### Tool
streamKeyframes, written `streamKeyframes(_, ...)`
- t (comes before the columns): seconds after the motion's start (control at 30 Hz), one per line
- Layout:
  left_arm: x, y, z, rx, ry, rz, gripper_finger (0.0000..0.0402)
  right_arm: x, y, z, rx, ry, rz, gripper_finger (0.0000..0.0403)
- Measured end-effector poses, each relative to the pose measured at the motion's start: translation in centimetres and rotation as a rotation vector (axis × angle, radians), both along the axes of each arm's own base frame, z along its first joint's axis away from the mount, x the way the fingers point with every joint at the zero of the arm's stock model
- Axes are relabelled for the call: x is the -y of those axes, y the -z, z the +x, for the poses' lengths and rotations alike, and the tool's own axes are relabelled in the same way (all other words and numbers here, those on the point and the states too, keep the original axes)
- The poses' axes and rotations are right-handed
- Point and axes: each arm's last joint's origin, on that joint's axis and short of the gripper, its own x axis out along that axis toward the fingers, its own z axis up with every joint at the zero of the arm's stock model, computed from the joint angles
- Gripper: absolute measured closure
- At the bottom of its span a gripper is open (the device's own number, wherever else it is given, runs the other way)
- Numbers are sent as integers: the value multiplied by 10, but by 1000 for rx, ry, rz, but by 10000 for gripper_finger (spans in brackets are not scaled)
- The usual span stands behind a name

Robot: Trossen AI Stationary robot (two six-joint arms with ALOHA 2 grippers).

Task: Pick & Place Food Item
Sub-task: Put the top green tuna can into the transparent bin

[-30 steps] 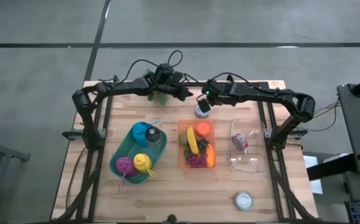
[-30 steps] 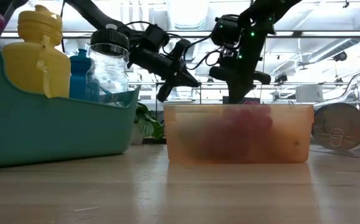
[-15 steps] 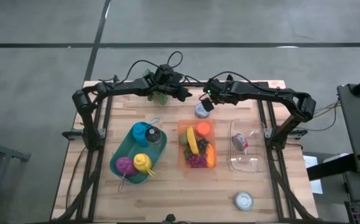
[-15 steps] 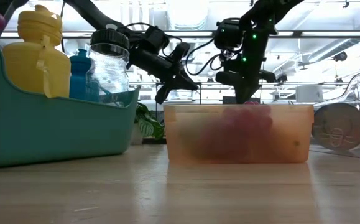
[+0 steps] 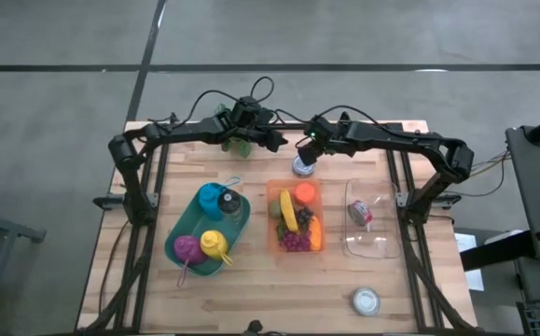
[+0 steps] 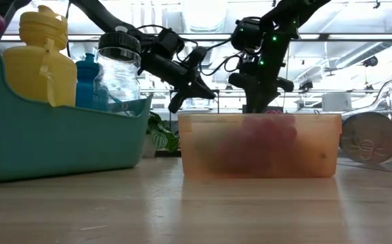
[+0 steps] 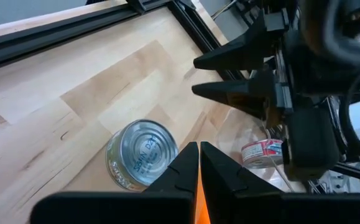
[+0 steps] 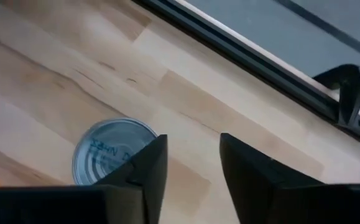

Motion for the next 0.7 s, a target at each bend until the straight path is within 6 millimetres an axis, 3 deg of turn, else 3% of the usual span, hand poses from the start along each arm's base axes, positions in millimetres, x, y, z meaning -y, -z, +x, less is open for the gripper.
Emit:
streamKeyframes(0.33,3,2,-1,-6,59,-82,380,-3,1,1,-118,-211,-49,189)
streamKeyframes(0.6,2,1,-2,2,50,-138,380,-4,0,1,-136,-279,-48,176)
streamKeyframes(0.7,3,0,-2,10,75,-153,380,-4,-1,1,-201,-391,-84,176)
